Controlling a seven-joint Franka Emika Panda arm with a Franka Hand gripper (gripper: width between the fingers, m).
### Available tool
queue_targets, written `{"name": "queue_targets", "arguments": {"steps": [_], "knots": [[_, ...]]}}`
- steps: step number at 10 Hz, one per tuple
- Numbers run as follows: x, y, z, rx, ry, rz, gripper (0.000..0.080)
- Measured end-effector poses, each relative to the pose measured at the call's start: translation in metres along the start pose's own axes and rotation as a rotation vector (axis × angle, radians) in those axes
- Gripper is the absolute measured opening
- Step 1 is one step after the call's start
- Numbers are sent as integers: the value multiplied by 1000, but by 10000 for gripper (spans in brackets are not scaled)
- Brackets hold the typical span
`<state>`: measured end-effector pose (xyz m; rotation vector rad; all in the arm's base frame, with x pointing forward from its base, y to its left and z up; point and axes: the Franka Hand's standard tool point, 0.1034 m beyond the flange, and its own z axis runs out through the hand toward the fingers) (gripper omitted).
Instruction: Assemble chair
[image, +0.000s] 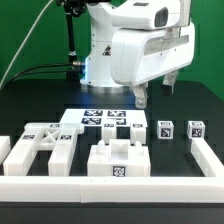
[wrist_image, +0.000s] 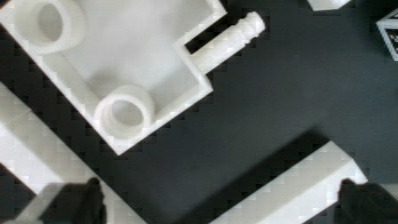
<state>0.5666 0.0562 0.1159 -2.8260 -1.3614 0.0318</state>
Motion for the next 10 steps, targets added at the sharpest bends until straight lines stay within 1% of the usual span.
{"name": "queue_targets", "arguments": {"steps": [6, 7, 8, 9, 10], "knots": [[0, 0, 0, 0, 0, 0, 650], [-2, 1, 1, 0, -1, 6, 650], [-12, 8, 8, -29, 25, 132, 650], [-24, 12, 17, -38, 30, 185, 650], [-35, 19, 24, -26, 30, 266, 650]]}}
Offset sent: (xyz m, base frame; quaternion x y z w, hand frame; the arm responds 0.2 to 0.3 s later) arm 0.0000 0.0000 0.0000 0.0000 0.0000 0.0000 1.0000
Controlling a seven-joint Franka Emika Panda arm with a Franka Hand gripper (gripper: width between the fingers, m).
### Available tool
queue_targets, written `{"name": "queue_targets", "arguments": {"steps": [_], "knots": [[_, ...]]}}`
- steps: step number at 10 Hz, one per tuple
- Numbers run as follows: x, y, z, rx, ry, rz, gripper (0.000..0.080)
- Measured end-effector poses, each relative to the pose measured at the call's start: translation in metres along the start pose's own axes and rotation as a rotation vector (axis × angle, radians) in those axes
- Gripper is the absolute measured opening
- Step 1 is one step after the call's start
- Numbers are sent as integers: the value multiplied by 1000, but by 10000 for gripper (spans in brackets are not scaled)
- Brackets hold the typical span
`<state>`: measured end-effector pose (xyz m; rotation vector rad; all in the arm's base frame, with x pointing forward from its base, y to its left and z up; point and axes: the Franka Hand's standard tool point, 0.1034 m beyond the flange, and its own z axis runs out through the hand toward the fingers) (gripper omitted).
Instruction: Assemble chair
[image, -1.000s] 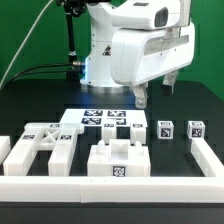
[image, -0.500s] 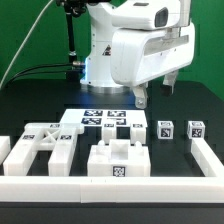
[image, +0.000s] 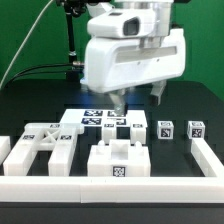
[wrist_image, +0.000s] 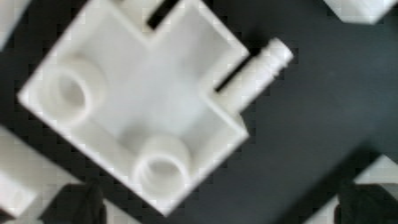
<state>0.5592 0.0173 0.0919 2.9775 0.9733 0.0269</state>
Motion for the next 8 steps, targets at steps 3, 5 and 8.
{"name": "queue_targets", "arguments": {"steps": [3, 5, 8], "knots": [[-15, 22, 9, 27, 2, 286, 650], [-13, 19, 9, 33, 3, 383, 650], [-12, 25, 14, 36, -7, 607, 650]]}}
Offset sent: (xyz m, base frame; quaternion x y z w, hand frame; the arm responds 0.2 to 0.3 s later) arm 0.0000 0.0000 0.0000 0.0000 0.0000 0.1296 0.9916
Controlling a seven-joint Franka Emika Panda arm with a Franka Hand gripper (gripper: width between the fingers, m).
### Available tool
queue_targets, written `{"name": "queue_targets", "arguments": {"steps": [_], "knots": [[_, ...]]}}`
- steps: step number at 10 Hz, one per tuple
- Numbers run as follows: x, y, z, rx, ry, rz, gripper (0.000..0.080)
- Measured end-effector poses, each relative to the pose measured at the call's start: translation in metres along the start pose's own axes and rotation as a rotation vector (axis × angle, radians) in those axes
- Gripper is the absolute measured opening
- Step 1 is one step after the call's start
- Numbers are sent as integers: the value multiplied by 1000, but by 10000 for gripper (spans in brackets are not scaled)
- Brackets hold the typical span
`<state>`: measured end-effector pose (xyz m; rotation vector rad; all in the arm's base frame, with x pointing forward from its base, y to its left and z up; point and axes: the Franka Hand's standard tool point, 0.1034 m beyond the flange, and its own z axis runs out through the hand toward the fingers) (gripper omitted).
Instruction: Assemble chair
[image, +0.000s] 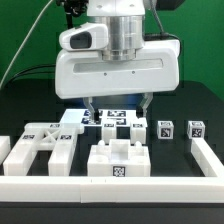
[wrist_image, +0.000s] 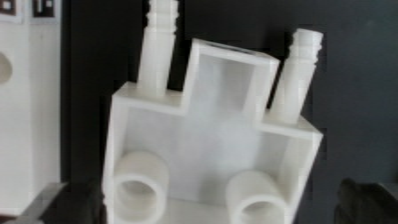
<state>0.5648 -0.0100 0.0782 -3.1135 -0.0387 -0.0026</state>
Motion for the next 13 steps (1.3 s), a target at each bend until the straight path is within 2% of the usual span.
{"name": "queue_targets", "arguments": {"steps": [2, 4, 6, 9, 12, 13], "knots": [[6, 14, 19, -13, 30, 14, 650], [8, 21, 38, -11, 40, 17, 650], [8, 14, 52, -13, 54, 5, 650], [8, 12, 57, -14, 61, 0, 650], [8, 12, 57, -14, 61, 0, 240], [8, 12, 57, -14, 61, 0, 240]]}}
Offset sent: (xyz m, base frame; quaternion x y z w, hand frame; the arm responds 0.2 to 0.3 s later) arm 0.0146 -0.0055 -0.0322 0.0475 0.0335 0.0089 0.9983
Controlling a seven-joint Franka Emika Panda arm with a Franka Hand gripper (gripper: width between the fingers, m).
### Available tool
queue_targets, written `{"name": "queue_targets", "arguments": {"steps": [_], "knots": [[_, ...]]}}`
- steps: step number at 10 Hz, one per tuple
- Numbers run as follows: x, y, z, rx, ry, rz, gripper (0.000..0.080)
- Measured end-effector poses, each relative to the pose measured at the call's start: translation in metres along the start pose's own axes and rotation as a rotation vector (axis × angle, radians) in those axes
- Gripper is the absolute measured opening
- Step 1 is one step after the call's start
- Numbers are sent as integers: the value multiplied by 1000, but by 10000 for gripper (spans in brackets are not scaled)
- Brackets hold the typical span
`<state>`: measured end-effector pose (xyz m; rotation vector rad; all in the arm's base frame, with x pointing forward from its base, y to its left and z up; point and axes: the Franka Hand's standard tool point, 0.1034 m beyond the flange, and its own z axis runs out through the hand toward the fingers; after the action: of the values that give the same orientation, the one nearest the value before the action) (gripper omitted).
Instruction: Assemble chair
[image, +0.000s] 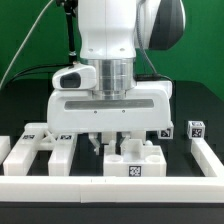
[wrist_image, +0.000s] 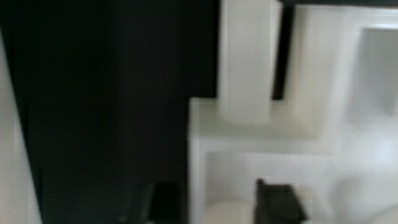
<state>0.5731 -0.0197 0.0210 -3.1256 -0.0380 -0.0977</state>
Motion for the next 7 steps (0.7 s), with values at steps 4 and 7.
{"name": "queue_targets", "arguments": {"steps": [4, 7], "knots": [[0, 0, 0, 0, 0, 0, 29], [0, 0, 0, 0, 0, 0, 29]]}}
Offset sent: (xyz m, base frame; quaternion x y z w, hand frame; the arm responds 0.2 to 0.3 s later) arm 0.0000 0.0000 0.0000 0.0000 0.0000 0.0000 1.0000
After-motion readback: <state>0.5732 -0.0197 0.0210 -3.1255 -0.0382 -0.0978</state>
